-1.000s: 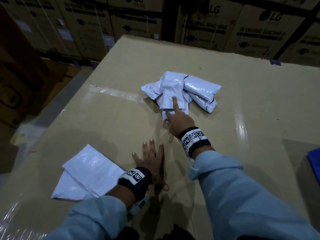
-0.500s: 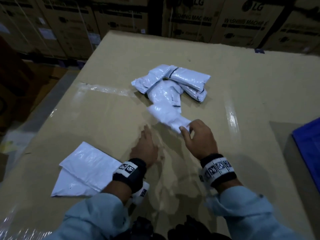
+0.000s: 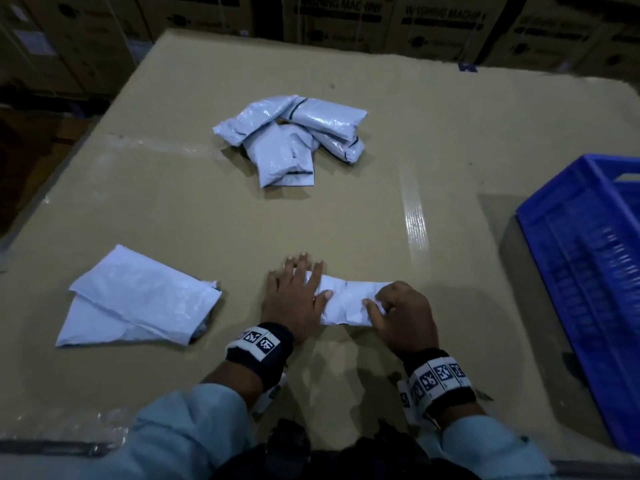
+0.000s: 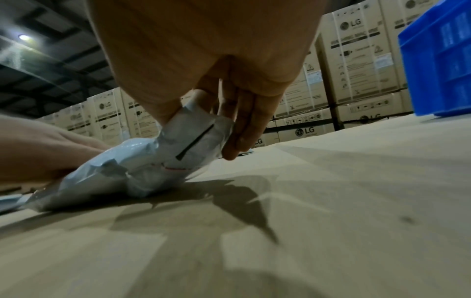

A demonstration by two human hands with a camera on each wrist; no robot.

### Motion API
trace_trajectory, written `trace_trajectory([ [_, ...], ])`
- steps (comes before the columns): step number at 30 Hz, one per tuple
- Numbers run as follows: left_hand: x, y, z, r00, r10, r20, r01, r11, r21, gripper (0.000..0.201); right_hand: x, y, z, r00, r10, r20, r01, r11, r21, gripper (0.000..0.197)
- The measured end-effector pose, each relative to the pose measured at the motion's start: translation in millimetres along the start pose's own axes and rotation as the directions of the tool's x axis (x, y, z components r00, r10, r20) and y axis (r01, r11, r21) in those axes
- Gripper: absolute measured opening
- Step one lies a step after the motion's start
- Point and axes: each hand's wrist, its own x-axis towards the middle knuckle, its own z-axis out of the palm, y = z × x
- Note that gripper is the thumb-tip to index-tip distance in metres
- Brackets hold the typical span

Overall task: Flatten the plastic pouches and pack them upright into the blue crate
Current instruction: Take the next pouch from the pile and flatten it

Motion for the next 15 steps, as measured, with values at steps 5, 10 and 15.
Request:
trace_trajectory([
  [5,-20.5,25.3,16.4,0.999,-0.039,0.008,0.039,0.999,0.034,0.088,-23.8,-15.8,-31.8,0.98,0.092,-0.175,-0.133,0.961,-0.241,0.028],
  [10,-32.8,35.2,29.7,0.997,-0.069,-0.017,0.069,0.998,-0.005,0.085,-36.6,-32.8,2.0,0.996,-0.044,0.075,0.056,0.985,-0.162,0.057],
  [15,-36.0,28.2,36.1,0.991,-0.02,-0.132,0.016,0.999,-0.029,0.069,-41.4,-11.8,38.4,0.947,-0.005,0.32,0.125,0.926,-0.356,0.065],
])
